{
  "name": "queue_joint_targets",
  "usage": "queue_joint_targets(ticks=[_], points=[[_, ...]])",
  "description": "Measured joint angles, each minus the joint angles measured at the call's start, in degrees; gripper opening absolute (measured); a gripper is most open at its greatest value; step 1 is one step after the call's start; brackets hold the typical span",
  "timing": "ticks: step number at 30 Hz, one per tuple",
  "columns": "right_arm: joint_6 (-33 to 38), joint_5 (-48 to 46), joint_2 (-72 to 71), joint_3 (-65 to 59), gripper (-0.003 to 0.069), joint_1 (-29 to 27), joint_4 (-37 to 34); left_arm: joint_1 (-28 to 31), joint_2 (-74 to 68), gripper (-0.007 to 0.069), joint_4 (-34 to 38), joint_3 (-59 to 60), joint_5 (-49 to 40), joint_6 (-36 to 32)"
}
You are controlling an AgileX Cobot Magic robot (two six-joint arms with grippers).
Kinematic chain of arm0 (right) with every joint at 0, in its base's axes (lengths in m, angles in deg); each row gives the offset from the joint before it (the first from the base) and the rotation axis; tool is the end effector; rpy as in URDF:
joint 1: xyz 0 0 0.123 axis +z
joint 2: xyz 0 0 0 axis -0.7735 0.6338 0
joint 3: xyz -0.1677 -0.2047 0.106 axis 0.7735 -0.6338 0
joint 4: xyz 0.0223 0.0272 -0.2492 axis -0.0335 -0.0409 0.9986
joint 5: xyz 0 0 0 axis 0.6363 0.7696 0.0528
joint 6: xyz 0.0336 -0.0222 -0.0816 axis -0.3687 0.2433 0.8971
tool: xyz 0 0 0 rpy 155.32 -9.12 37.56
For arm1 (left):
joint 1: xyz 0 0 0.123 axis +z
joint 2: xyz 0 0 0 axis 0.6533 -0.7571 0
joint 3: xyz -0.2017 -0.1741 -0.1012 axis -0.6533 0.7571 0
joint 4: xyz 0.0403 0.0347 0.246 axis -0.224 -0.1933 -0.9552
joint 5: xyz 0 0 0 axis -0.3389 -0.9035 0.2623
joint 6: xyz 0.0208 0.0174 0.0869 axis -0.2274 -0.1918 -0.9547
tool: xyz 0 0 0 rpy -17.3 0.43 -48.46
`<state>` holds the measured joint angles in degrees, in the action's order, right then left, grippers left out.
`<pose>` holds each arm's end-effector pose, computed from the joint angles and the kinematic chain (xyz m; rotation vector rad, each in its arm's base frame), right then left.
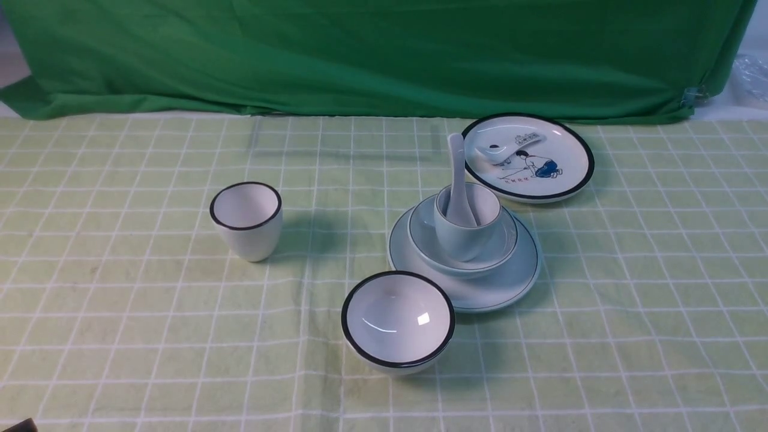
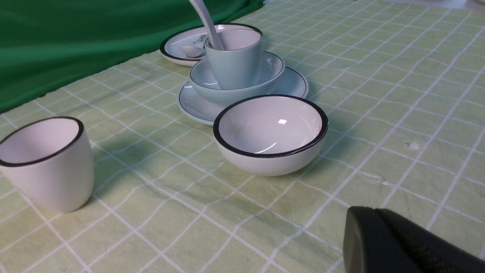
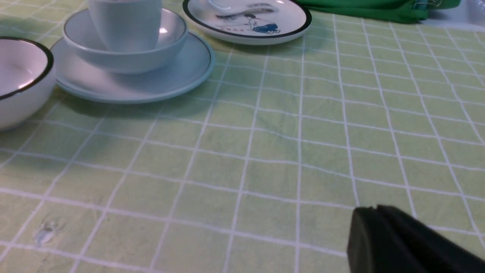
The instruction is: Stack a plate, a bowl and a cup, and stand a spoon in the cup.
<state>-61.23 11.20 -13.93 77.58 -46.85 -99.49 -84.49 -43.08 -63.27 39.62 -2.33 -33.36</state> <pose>0.0549 0.0076 0.1879 -0.1689 1.7392 0.0204 0.0548 -0.0525 0.1898 0.7817 1.6334 -0.4518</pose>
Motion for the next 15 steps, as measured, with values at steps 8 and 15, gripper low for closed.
queue_joint_targets(ticks=[8, 15], points=[[0.0, 0.0, 0.0, 0.0, 0.0056, 0.0, 0.0, 4.0, 0.3, 0.0006, 1.2, 0.0, 4.6, -0.3], [0.0, 0.0, 0.0, 0.0, 0.0083, 0.0, 0.0, 30.8, 9.3, 0.0006, 5.6, 0.0, 10.1, 1.0]])
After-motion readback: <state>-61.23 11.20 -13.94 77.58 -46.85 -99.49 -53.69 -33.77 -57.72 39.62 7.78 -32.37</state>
